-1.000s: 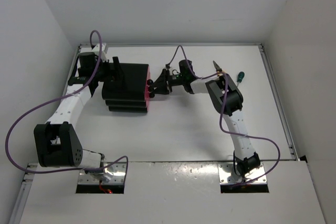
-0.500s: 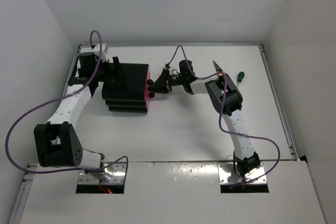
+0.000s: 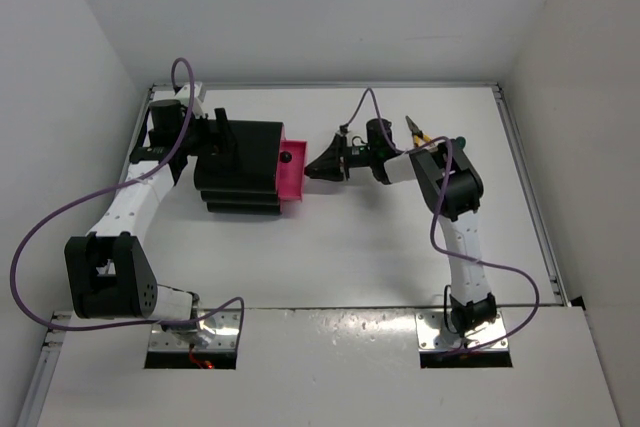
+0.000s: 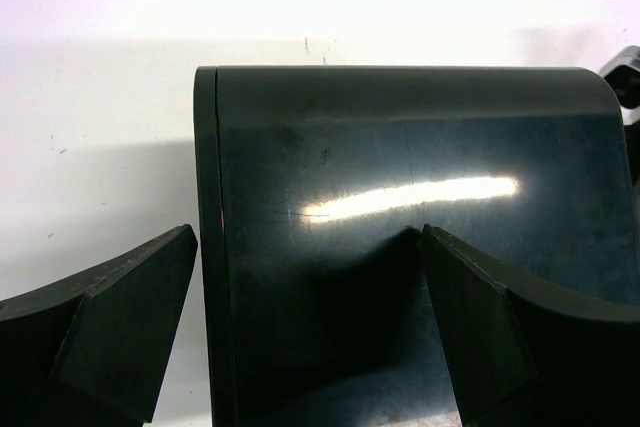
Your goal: Sort the tools into containers
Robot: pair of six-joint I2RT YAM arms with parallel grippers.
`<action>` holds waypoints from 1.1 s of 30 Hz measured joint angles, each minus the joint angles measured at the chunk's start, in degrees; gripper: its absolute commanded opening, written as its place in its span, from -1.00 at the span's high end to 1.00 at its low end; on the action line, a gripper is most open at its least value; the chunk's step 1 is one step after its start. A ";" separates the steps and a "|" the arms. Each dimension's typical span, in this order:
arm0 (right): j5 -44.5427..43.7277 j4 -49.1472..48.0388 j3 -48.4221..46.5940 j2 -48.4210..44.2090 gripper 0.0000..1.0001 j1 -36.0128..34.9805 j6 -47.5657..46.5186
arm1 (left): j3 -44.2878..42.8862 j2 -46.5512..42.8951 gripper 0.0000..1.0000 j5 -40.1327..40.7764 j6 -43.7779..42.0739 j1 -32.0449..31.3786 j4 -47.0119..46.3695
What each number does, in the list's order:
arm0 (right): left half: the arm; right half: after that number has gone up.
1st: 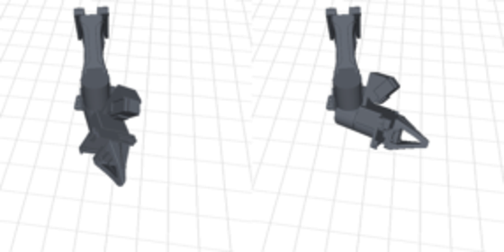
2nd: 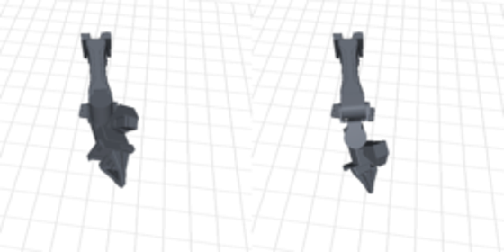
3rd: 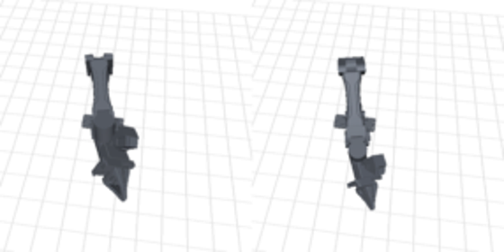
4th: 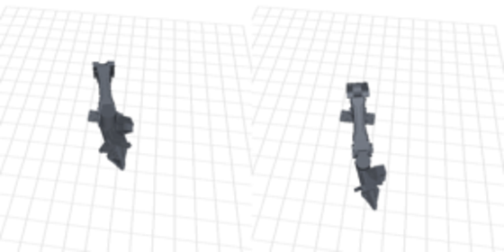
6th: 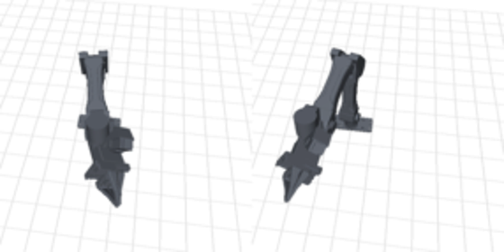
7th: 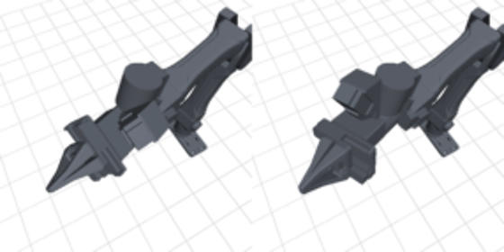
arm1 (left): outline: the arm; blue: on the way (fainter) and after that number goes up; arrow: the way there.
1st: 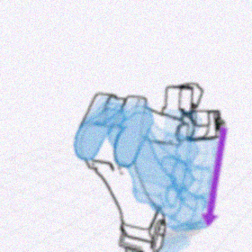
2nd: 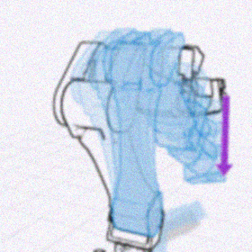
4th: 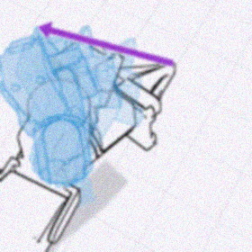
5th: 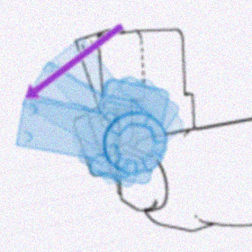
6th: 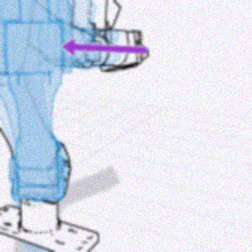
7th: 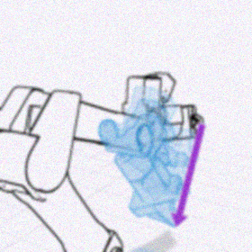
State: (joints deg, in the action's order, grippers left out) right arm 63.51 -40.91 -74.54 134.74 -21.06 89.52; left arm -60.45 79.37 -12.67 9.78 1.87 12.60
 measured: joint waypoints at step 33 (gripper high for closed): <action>3.96 14.08 6.80 -3.13 -0.13 8.24 -14.43 | 0.04 0.00 -1.00 -0.02 0.00 0.00 -0.04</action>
State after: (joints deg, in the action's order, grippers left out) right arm 67.46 -26.83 -67.75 131.61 -12.82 75.09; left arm -60.40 79.37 -12.69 9.78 1.87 12.56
